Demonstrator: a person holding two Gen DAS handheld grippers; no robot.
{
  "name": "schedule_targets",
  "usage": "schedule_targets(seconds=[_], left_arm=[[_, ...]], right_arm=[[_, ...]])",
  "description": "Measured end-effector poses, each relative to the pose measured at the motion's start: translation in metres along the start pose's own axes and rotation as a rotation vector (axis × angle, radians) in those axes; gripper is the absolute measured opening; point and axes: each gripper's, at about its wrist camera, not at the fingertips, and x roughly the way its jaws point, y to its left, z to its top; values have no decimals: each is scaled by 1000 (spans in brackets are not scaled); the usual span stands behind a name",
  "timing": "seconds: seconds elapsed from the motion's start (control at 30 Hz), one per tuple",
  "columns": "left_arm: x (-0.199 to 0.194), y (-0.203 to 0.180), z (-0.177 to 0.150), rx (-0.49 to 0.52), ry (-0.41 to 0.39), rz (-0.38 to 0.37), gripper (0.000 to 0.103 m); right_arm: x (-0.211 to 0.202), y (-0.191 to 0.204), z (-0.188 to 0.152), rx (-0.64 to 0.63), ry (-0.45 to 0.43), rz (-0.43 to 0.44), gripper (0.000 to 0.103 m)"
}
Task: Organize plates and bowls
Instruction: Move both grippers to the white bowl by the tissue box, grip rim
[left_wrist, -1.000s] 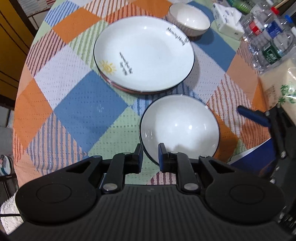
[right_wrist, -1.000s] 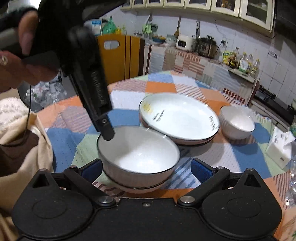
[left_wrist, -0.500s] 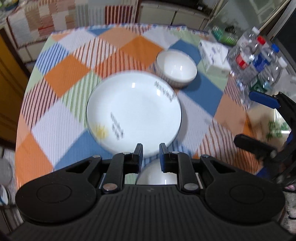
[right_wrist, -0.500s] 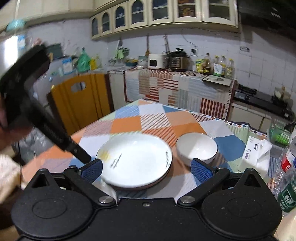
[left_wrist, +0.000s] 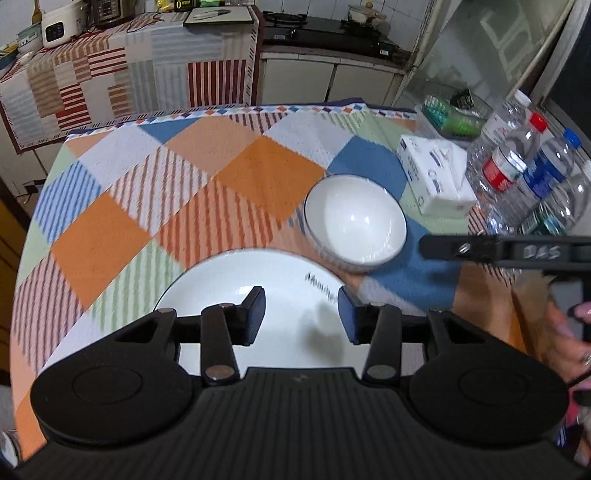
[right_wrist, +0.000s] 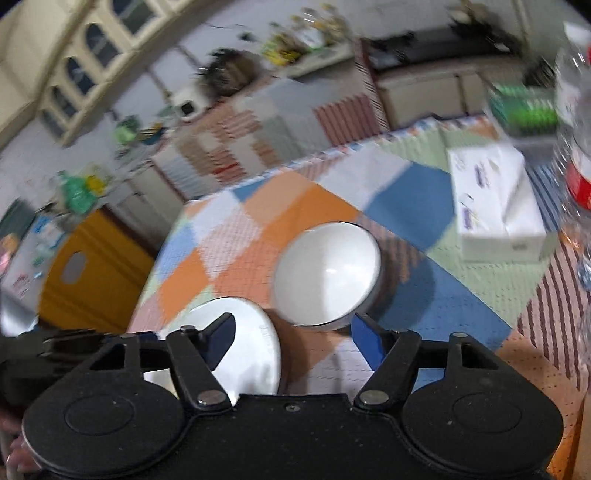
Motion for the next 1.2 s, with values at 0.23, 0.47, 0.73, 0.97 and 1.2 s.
schedule_targets(seconds=[0.23, 0.47, 0.73, 0.97, 1.2], left_arm=[[39, -1, 19, -48, -34, -25, 42], [74, -9, 25, -33, 1, 31, 42], [84, -7, 28, -48, -18, 36, 42], [95, -12, 29, -39, -23, 29, 29], [106, -11, 26, -88, -5, 11, 23]], right_arm=[[43, -23, 9, 129, 18, -63, 66], [70, -29, 11, 145, 14, -103, 59], [85, -33, 11, 132, 26, -135, 44], [88, -45, 8, 163, 18, -126, 30], [90, -54, 8, 194, 4, -127, 18]])
